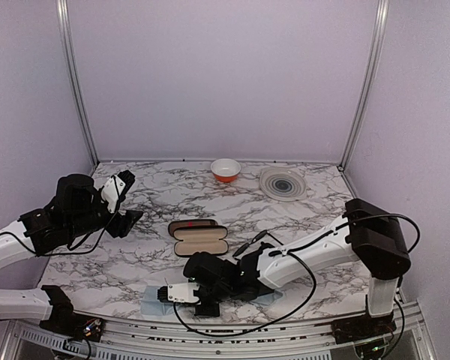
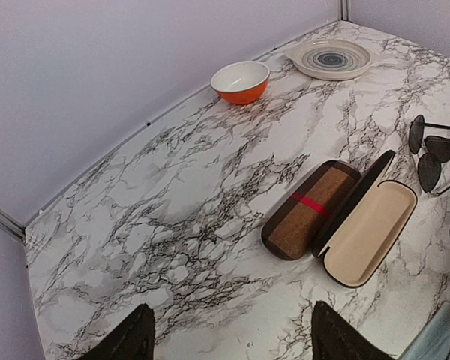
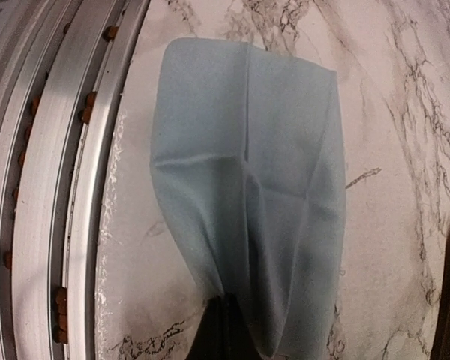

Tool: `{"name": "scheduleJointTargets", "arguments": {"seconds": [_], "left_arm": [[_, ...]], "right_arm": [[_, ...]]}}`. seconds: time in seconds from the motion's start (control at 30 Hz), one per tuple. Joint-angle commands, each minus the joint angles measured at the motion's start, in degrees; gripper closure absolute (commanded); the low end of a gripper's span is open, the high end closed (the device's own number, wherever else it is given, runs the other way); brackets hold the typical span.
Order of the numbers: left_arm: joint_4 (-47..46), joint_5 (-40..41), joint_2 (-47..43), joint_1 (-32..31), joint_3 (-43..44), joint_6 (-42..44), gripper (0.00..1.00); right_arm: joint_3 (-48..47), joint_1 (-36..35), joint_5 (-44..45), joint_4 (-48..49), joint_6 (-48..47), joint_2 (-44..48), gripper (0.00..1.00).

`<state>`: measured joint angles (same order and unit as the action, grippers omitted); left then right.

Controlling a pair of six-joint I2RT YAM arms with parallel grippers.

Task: Organize the sunglasses
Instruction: Pick up the corner of the glasses cleaning cloth from the center of the board.

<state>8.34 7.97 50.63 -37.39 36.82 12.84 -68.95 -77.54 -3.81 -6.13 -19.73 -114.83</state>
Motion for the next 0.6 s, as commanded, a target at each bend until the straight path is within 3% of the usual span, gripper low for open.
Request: {"name": "scheduleJointTargets", "arguments": {"seconds": [0.0,0.27,0.57], "left_arm": [[0.0,-2.0,-0.3,-0.2,0.8,-0.7,0.29],[2.7,-5.6,-0.9,-10.7,1.2,0.1,0.27],[5.8,-12.5,0.2,-23.0,-1.8,-0.7,0.36]], "right_arm": [[3.6,0.5,-1.0,-1.7,1.8,4.9,1.00],[13.0,0.9,0.1,-0.8,7.0,12.3,1.00],[18.0,1.0,0.1,2.7,10.1,16.2,1.00]]}}
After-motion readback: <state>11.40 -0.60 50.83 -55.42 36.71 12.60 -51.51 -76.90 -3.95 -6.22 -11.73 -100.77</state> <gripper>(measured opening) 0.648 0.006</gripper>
